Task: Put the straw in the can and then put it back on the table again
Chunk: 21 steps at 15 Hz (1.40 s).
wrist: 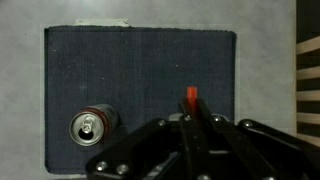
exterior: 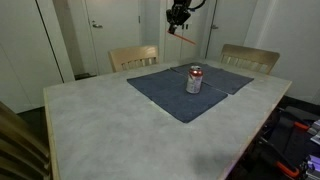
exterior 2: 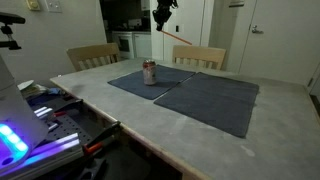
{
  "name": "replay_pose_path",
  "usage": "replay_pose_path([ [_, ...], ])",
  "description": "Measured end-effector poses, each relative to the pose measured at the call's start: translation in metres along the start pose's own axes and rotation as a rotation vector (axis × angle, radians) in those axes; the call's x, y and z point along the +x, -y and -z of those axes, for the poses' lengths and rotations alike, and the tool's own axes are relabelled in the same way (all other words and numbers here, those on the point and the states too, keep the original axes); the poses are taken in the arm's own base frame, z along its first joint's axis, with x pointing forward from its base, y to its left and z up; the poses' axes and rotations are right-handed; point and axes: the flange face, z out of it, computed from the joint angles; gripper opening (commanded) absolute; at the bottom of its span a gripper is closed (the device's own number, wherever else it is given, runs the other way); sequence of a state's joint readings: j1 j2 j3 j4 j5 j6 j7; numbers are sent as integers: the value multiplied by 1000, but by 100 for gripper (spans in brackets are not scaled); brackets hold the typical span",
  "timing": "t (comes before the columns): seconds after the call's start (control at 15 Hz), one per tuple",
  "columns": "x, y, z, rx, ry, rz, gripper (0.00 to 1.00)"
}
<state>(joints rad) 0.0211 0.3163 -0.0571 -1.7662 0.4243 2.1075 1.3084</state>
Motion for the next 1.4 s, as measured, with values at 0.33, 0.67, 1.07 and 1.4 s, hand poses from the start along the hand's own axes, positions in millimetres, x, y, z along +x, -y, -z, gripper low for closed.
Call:
replay_pose_path([
  [0.33,3,-5,22,32,0,-303,2],
  [0.67,11,-30,57,36,75,-494,2],
  [1.07,13,-76,87,63,392,-614,2],
  [1.4,10,-110,89,112,396,-529,2],
])
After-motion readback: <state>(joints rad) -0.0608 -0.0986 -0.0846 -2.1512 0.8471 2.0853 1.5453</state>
